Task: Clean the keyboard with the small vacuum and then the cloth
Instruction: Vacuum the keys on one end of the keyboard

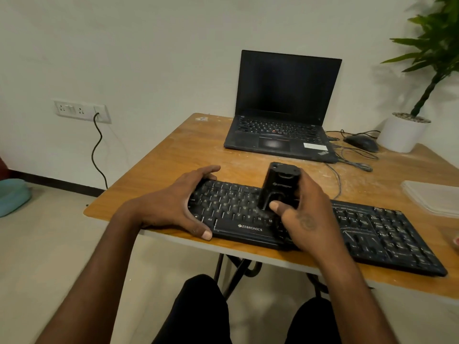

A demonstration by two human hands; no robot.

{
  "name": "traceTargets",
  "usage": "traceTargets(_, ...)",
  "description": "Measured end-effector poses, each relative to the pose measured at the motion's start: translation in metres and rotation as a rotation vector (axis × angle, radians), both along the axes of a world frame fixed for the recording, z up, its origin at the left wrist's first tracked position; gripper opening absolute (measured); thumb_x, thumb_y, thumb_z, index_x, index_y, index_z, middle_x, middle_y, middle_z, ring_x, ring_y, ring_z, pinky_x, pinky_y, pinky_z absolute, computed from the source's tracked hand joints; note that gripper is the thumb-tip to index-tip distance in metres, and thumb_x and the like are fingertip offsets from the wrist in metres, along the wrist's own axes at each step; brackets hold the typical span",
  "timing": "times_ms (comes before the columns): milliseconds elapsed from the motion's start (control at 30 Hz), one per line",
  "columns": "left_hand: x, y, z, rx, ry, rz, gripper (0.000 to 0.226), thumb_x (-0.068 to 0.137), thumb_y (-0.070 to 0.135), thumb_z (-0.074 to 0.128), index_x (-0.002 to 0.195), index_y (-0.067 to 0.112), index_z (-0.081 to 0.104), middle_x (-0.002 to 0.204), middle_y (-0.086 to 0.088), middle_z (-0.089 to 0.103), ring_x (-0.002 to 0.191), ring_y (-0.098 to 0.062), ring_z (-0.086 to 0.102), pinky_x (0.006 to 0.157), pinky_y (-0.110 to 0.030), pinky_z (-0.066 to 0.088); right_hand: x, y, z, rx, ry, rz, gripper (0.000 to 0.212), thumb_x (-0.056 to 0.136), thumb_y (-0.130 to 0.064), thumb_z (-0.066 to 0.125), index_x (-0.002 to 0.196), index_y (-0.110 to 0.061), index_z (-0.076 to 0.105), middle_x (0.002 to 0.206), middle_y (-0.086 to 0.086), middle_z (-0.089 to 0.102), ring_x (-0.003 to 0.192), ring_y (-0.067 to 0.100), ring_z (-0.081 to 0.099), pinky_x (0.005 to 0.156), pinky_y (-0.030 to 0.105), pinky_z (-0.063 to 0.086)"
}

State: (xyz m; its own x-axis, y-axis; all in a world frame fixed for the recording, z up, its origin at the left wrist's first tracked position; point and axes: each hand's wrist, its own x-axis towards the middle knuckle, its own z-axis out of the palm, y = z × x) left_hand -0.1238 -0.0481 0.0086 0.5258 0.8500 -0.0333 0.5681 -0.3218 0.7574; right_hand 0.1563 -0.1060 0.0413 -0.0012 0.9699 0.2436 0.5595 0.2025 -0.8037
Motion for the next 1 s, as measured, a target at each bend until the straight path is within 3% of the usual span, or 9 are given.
traceTargets(233, 0.003, -0.003, 0.003, 0.004, -0.002, 0.012, 0.131, 0.052, 0.053, 0.100, 0.150, 0.070, 0.014, 0.156, 0.021, 0.031, 0.142, -0.002, 0.038, 0.120, -0.038, 0.040, -0.030, 0.002, -0.003, 0.057, -0.123, -0.009, 0.053, 0.084, -0.005, 0.072, 0.126, -0.029, 0.049, 0.098, -0.014, 0.063, 0.076, -0.005, 0.055, 0.054, 0.014, 0.040)
traceTargets(367, 0.004, -0.004, 0.004, -0.003, 0.015, 0.023, 0.126, 0.052, 0.054, 0.098, 0.143, 0.077, 0.014, 0.155, 0.023, 0.029, 0.141, 0.000, 0.036, 0.119, -0.036, 0.040, -0.052, 0.009, -0.001, 0.072, -0.135, 0.082, 0.053, 0.084, -0.007, 0.071, 0.125, -0.029, 0.047, 0.102, -0.007, 0.067, 0.090, 0.013, 0.064, 0.067, 0.033, 0.058)
traceTargets(533, 0.002, -0.002, 0.002, -0.015, -0.008, 0.007, 0.130, 0.060, 0.039, 0.102, 0.152, 0.067, 0.015, 0.156, 0.023, 0.030, 0.142, -0.002, 0.037, 0.119, -0.035, 0.040, -0.008, 0.002, 0.000, 0.005, -0.059, 0.038, 0.052, 0.087, -0.004, 0.070, 0.127, -0.031, 0.050, 0.096, -0.021, 0.058, 0.080, -0.010, 0.051, 0.061, 0.013, 0.038)
traceTargets(667, 0.002, -0.001, 0.001, -0.018, -0.007, 0.006, 0.130, 0.059, 0.040, 0.101, 0.153, 0.066, 0.014, 0.155, 0.023, 0.030, 0.141, -0.003, 0.038, 0.117, -0.033, 0.042, 0.004, 0.001, 0.000, 0.043, -0.091, -0.067, 0.050, 0.086, -0.006, 0.072, 0.126, -0.027, 0.050, 0.094, -0.019, 0.059, 0.078, -0.008, 0.050, 0.058, 0.012, 0.035)
traceTargets(833, 0.002, -0.003, 0.002, -0.027, -0.007, 0.007, 0.130, 0.055, 0.046, 0.099, 0.151, 0.070, 0.014, 0.158, 0.019, 0.029, 0.142, -0.006, 0.039, 0.117, -0.037, 0.044, -0.036, 0.018, -0.005, 0.082, -0.140, 0.008, 0.056, 0.085, -0.008, 0.072, 0.131, -0.028, 0.048, 0.101, -0.008, 0.066, 0.084, 0.010, 0.062, 0.055, 0.016, 0.039)
traceTargets(1000, 0.002, -0.002, 0.002, -0.036, -0.021, 0.009, 0.130, 0.056, 0.044, 0.100, 0.151, 0.069, 0.015, 0.157, 0.020, 0.029, 0.142, -0.004, 0.039, 0.116, -0.033, 0.044, -0.026, 0.022, -0.004, 0.035, -0.057, 0.047, 0.054, 0.086, -0.009, 0.071, 0.131, -0.029, 0.050, 0.106, -0.010, 0.066, 0.085, 0.001, 0.059, 0.060, 0.016, 0.039)
